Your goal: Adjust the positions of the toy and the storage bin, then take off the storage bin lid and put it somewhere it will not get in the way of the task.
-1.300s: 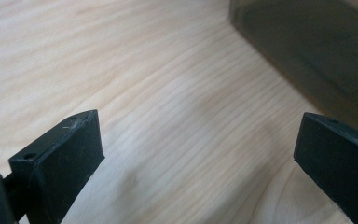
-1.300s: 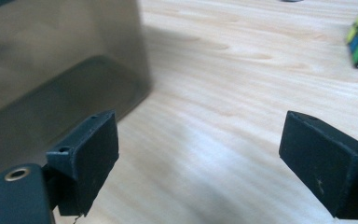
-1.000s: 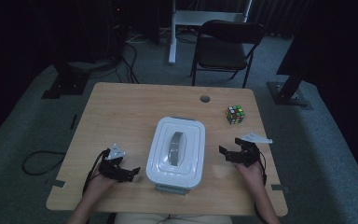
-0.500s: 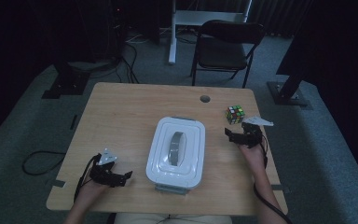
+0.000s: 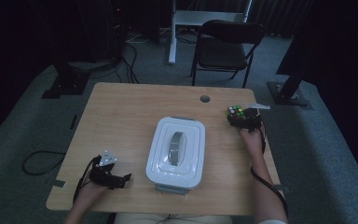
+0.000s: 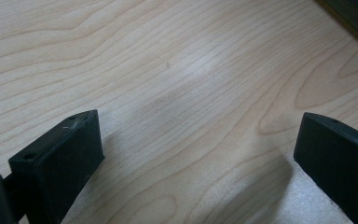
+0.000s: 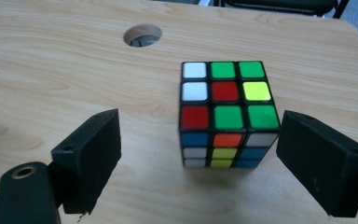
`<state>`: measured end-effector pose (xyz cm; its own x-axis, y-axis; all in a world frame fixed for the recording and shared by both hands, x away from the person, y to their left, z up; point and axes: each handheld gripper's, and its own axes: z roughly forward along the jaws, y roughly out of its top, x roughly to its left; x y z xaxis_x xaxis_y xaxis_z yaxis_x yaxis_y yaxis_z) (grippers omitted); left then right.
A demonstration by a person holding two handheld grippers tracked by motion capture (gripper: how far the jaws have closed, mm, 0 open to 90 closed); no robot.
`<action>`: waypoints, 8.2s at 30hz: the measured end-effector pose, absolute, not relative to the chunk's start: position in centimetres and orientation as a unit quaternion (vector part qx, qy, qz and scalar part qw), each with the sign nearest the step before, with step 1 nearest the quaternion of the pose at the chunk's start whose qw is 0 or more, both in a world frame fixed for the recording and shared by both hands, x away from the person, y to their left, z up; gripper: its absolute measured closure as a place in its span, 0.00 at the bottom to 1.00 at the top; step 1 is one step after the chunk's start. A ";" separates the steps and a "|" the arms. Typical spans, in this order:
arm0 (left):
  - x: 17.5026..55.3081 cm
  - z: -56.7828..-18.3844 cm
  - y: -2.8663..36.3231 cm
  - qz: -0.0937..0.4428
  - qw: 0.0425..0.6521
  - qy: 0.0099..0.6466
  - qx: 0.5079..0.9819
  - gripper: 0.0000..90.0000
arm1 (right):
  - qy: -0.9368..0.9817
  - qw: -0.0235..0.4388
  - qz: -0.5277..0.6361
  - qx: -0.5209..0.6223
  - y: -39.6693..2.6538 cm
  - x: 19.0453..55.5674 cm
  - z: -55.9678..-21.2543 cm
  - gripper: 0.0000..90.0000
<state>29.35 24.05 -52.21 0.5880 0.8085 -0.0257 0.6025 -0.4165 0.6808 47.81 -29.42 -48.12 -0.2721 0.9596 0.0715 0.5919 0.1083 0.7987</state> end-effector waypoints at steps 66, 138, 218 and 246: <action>29.2 -52.4 23.7 0.169 0.327 0.411 0.834 0.02 | 0.738 0.270 0.336 0.519 -28.7 41.6 -47.0 0.37; 29.1 -52.5 23.7 0.174 0.326 0.423 0.827 0.02 | 0.759 0.258 0.388 0.456 -28.2 30.9 -45.3 0.14; 28.8 -50.3 23.8 0.157 0.308 0.448 0.825 0.04 | 0.864 0.135 0.370 0.313 -21.5 31.5 -52.7 0.15; 27.1 -40.1 21.6 0.193 0.386 0.401 0.808 0.04 | 0.864 0.135 0.370 0.313 -21.5 31.6 -52.7 0.15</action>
<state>27.07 21.56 -40.08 0.6029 0.7978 0.0023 0.4991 -0.3794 0.7790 31.55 -21.53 -52.74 -0.7669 0.6417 -0.0017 0.4418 0.5299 0.7239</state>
